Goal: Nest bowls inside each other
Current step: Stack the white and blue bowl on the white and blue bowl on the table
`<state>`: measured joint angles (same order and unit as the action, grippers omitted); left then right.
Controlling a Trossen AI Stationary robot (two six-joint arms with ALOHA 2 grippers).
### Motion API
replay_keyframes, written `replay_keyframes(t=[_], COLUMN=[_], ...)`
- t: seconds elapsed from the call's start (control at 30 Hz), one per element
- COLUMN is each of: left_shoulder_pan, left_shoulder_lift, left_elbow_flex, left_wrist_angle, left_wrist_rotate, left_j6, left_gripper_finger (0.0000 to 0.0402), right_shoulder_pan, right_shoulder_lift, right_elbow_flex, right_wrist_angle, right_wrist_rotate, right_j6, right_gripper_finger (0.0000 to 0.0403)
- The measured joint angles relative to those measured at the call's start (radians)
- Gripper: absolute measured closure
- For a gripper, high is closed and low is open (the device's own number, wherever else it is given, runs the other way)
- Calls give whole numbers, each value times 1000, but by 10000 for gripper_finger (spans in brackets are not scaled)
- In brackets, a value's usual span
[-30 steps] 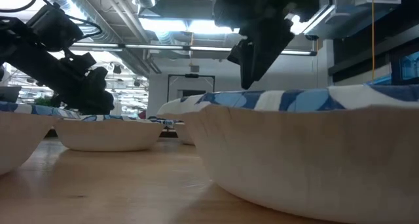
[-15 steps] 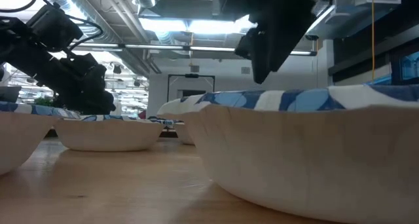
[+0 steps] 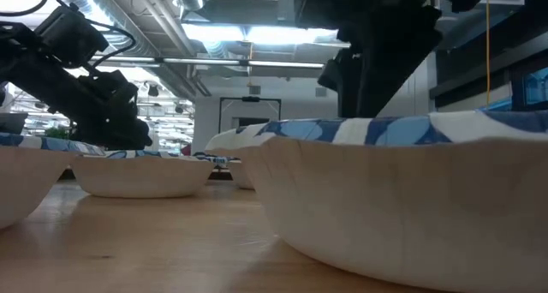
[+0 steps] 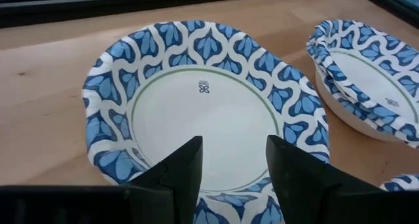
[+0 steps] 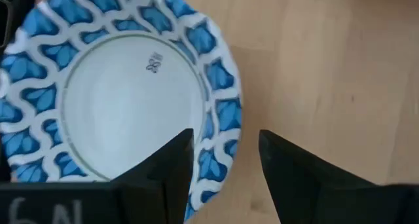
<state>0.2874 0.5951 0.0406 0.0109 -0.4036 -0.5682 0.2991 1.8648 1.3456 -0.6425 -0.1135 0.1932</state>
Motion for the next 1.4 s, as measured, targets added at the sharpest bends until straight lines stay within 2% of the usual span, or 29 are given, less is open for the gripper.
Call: replay_keyframes(t=[0.33, 0.6, 1.27, 1.4], left_shoulder_pan=[0, 0, 0, 0], left_shoulder_lift=[0, 0, 0, 0], left_elbow_flex=[0, 0, 0, 0], left_wrist_angle=[-1, -1, -3, -3], left_wrist_rotate=[4, 4, 6, 5], left_j6=[1, 1, 0, 0], left_gripper_finger=[239, 239, 239, 239], right_shoulder_pan=[0, 0, -3, -15], right_shoulder_lift=[-1, 1, 24, 24], right_elbow_flex=[-95, -95, -94, -92], right_wrist_angle=[76, 83, 94, 86], right_wrist_rotate=[-2, -38, -64, -67], right_j6=[72, 90, 88, 83], right_gripper_finger=[228, 235, 382, 397])
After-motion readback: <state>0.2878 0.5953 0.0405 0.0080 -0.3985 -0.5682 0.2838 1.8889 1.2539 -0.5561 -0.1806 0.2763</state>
